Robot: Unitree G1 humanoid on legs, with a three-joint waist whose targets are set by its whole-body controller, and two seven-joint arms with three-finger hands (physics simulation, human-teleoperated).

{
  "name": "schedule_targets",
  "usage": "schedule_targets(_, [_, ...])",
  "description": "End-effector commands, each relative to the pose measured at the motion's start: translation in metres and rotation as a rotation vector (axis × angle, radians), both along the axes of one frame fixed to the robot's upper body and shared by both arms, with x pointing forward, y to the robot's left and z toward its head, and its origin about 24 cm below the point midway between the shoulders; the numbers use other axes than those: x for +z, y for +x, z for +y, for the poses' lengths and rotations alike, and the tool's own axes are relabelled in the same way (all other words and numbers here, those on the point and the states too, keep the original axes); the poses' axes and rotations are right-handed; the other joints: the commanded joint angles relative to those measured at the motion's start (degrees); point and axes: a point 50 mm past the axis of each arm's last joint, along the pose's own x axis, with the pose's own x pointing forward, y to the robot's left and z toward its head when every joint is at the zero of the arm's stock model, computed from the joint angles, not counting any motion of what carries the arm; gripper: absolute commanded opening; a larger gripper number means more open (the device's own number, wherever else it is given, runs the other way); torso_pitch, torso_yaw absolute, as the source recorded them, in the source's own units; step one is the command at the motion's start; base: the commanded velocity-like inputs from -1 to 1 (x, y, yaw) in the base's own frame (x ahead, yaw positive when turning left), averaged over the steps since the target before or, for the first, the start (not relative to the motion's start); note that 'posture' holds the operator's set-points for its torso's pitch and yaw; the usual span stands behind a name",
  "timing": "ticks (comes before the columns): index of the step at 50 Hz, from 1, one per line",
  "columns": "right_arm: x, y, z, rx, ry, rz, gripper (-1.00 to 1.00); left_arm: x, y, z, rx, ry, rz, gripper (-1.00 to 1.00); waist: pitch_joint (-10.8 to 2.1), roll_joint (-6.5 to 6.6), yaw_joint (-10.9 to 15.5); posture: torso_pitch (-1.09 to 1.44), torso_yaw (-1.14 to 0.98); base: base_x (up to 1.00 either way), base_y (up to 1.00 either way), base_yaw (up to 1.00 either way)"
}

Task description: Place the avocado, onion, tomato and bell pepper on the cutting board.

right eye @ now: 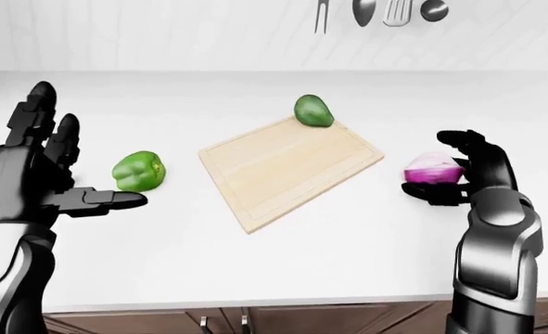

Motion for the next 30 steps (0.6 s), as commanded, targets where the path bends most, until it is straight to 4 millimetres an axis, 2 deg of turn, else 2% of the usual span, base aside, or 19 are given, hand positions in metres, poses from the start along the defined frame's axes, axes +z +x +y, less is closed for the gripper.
schedule_targets(1, [0.021,-0.002,0.000,0.002,-0.058,-0.077,0.16,0.013,-0.004,-0.001,0.000,0.023,-0.079,1.00,-1.13,-0.24,-0.01,0.00,0.00,0.00,0.00,0.00])
schedule_targets(7, [0.021,0.000,0.001,0.007,-0.059,-0.076,-0.09,0.012,-0.004,-0.001,-0.001,0.022,-0.078,1.00,-1.15,-0.23,-0.01,0.00,0.00,0.00,0.00,0.00])
schedule_targets(13, [0.025,-0.003,0.001,0.014,-0.068,-0.078,-0.57,0.013,-0.006,0.000,0.000,0.022,-0.078,1.00,-1.15,-0.30,0.06,0.00,0.00,0.00,0.00,0.00])
schedule_targets(18, [0.031,-0.004,0.001,0.020,-0.077,-0.082,-0.84,0.015,-0.005,0.000,0.002,0.022,-0.081,1.00,-1.18,-0.26,0.03,0.00,0.00,0.00,0.00,0.00])
schedule_targets(23, [0.044,-0.005,0.005,0.030,-0.089,-0.106,-1.00,0.016,-0.005,0.000,0.002,0.023,-0.083,1.00,-1.13,-0.14,0.03,0.00,0.00,0.00,0.00,0.00])
schedule_targets(30, [0.058,-0.002,0.016,0.063,-0.093,-0.132,-1.00,0.016,-0.006,0.001,0.004,0.025,-0.082,1.00,-1.09,0.03,-0.03,0.00,0.00,0.00,0.00,0.00])
